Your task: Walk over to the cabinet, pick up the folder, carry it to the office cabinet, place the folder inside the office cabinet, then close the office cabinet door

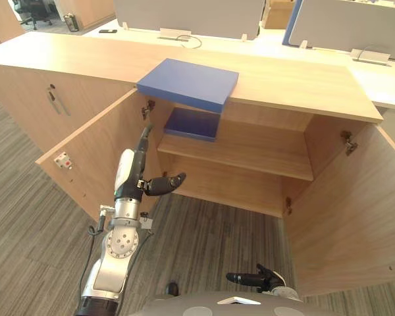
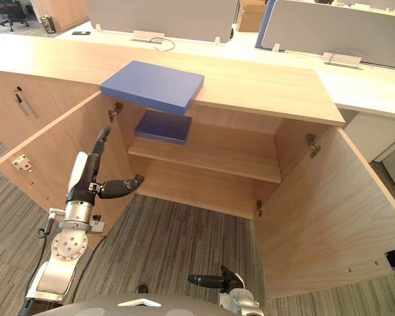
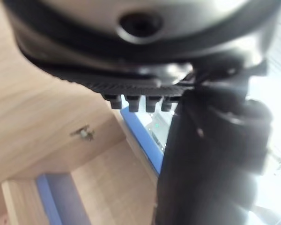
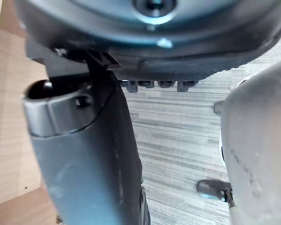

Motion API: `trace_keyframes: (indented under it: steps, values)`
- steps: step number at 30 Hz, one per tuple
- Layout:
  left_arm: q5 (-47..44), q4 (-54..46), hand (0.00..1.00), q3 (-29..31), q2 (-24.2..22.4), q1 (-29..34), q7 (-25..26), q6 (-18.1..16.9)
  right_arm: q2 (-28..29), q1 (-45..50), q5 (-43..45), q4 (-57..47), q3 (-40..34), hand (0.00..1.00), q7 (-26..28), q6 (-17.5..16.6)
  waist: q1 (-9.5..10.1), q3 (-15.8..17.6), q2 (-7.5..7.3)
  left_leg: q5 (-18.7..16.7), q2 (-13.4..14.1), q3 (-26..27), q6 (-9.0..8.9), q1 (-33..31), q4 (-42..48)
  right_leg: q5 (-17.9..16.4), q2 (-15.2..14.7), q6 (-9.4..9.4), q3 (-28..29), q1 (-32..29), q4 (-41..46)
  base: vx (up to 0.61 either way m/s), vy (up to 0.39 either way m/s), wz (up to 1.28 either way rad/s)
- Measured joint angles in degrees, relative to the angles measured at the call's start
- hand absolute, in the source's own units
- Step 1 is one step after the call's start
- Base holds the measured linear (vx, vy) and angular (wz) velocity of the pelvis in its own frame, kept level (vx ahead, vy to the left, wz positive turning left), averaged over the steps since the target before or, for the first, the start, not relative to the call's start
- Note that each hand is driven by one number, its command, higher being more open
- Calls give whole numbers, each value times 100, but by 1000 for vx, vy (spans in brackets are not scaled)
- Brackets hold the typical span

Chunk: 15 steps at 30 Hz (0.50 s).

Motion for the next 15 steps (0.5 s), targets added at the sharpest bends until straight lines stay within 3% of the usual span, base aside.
trace_keyframes:
  steps: [8,15]
  values:
    - [1289,-78,100,103,84,-688,268,221,52,13,-127,-3,53,100,6,57,12,-109,-90,27,-86,57,6,-52,3,129,-59,91,84,3,-96,54,-7,-1]
    - [1797,432,100,-221,612,-1693,480,434,95,-49,-271,4,53,100,7,85,-22,-123,-113,10,-54,288,8,6,5,164,-28,42,264,4,-96,46,-22,-12]
